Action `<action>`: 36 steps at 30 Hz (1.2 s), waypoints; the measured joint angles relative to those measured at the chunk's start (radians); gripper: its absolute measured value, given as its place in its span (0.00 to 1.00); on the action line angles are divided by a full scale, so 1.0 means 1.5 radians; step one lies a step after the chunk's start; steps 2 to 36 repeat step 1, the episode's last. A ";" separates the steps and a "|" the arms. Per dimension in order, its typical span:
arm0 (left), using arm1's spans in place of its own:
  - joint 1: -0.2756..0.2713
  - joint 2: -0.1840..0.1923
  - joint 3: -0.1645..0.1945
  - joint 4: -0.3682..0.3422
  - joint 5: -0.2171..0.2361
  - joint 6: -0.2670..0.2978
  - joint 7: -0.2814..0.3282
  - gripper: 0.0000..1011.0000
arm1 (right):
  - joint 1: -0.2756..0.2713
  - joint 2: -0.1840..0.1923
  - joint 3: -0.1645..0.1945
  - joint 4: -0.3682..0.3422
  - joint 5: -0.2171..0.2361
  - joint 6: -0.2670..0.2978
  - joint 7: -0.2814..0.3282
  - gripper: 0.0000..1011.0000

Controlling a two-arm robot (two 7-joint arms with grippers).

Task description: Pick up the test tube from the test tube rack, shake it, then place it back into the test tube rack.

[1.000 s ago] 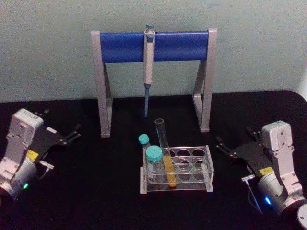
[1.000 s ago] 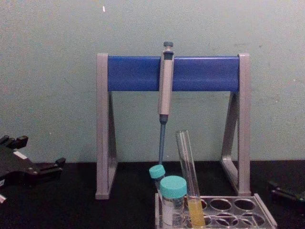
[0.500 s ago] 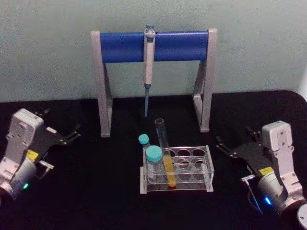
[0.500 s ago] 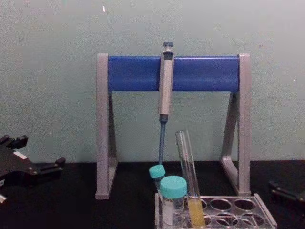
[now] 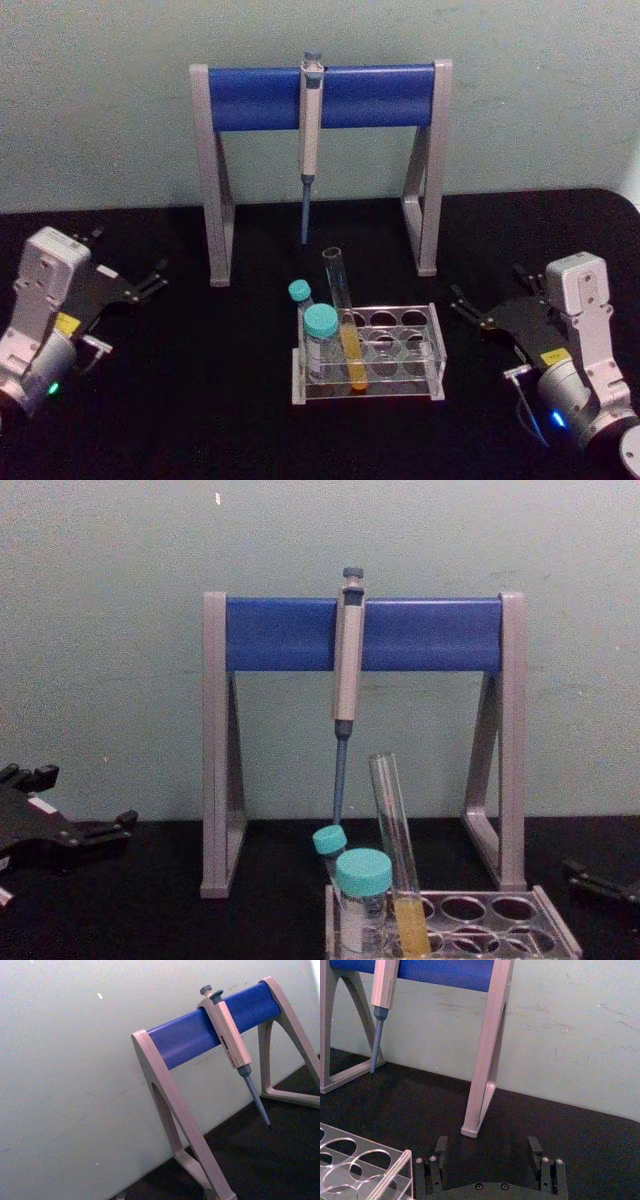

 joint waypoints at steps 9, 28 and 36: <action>0.000 0.000 0.000 0.000 0.000 0.000 0.000 0.99 | 0.000 0.000 0.000 0.000 0.000 0.000 0.000 0.99; 0.000 0.000 0.000 0.000 0.000 0.000 0.000 0.99 | 0.000 0.000 0.000 0.000 0.000 0.000 0.000 0.99; 0.000 0.000 0.000 0.000 0.000 0.000 0.000 0.99 | 0.000 0.000 0.000 0.000 0.000 0.000 0.000 0.99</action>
